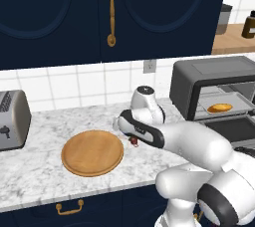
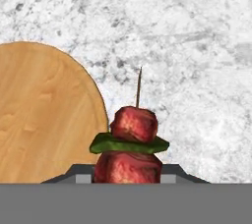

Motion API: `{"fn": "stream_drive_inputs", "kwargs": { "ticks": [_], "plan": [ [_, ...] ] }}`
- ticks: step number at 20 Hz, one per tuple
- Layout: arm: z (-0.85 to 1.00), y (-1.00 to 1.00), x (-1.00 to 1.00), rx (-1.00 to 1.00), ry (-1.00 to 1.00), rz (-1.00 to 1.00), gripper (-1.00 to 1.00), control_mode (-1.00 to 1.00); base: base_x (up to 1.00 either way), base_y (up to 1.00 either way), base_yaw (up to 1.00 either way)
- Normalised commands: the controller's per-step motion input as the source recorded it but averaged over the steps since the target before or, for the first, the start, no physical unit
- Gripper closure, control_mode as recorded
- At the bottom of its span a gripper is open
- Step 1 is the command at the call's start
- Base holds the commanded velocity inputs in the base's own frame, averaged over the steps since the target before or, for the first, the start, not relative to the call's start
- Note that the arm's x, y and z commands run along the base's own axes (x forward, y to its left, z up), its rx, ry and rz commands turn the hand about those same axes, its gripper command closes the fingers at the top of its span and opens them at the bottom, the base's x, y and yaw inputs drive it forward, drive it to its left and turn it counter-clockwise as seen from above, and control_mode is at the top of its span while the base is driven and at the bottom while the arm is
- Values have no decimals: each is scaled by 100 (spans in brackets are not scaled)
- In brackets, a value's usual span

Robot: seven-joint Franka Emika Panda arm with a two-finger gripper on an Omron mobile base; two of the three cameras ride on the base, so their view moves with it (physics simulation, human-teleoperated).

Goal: Pick up the kebab skewer and baguette bread, and place them inside the toaster oven. Close the toaster oven door and start by setting the timer.

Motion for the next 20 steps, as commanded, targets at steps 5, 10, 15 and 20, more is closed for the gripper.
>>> {"fn": "stream_drive_inputs", "kwargs": {
  "ticks": [5, 10, 15, 20],
  "plan": [
    [29, -97, -13, 11, 0, -16, 100, -100, 0, 0, 0],
    [19, -90, -5, 9, 0, -15, 100, -100, 0, 0, 0],
    [12, -88, -1, 8, 0, -15, 100, -100, 0, 0, 0],
    [9, -78, 0, 7, 0, -16, 100, -100, 0, 0, 0]
  ]
}}
